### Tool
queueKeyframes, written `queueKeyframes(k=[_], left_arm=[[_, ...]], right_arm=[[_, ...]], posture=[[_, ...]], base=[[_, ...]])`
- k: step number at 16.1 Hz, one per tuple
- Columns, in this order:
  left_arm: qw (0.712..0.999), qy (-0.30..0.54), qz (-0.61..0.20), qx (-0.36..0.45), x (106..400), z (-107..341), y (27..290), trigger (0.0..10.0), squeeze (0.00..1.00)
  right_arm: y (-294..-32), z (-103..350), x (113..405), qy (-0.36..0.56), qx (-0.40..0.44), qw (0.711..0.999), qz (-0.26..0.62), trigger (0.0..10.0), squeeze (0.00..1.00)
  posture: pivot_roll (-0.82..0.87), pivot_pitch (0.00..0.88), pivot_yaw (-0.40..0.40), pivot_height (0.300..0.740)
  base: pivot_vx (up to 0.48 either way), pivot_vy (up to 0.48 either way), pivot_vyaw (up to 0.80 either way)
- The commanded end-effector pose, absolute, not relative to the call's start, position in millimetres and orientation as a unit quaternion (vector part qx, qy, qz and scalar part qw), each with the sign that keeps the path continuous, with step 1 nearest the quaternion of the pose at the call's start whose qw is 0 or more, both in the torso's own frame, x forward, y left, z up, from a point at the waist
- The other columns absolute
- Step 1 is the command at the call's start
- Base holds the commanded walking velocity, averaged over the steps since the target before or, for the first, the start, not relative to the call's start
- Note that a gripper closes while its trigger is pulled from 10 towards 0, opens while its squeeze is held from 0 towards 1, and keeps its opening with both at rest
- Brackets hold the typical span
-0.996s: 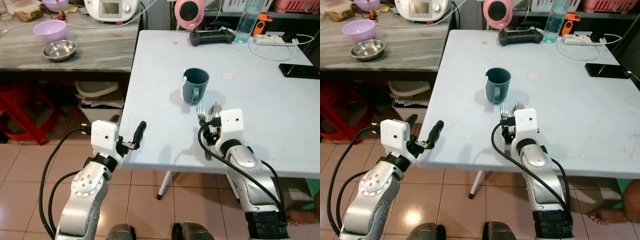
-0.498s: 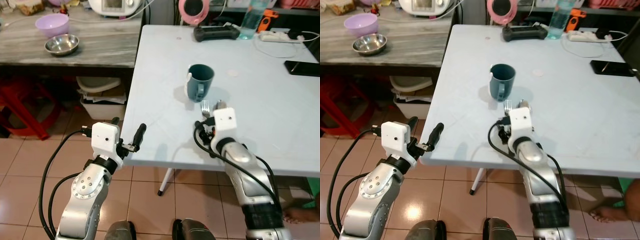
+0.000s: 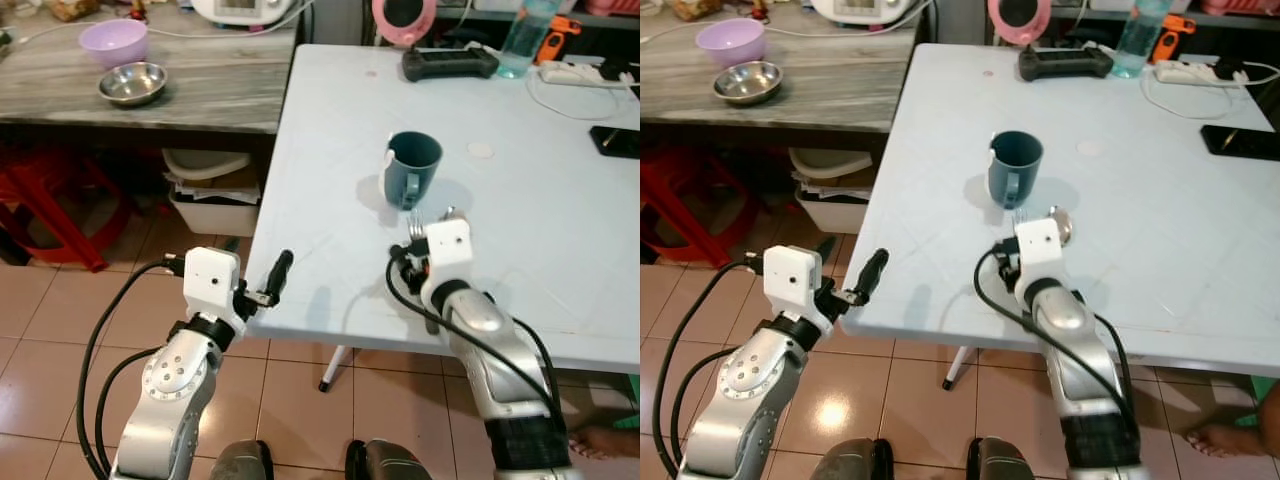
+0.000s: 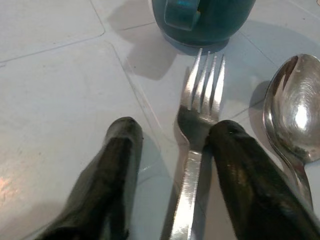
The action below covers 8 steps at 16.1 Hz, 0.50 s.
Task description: Setting the table
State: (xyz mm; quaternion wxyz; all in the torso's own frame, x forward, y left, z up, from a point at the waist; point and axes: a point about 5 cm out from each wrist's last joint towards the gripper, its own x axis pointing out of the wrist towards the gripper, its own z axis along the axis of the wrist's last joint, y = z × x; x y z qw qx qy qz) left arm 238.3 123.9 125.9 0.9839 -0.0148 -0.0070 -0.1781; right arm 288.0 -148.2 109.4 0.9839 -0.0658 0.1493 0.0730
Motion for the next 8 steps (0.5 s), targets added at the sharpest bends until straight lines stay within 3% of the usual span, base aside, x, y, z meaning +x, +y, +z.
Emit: queueKeyframes(k=[1,3,8], left_arm=[[0.983,-0.008,-0.182,-0.009,236.3,127.4,125.0,10.0,0.00],[0.983,-0.010,-0.186,-0.009,237.2,128.1,125.2,10.0,0.00],[0.982,-0.015,-0.190,-0.009,238.1,130.1,125.7,10.0,0.00]], right_arm=[[-151.7,88.7,277.5,0.207,-0.060,0.974,0.064,1.3,0.00],[-154.9,96.4,278.0,0.192,-0.053,0.979,0.048,10.0,0.00],[-158.2,114.4,275.1,0.160,-0.052,0.985,0.029,10.0,0.00]], posture=[[0.03,0.130,0.013,0.740],[0.03,0.128,0.015,0.740],[0.03,0.126,0.019,0.740]], base=[[0.000,0.000,0.00],[0.000,0.000,0.00],[0.000,0.000,0.00]])
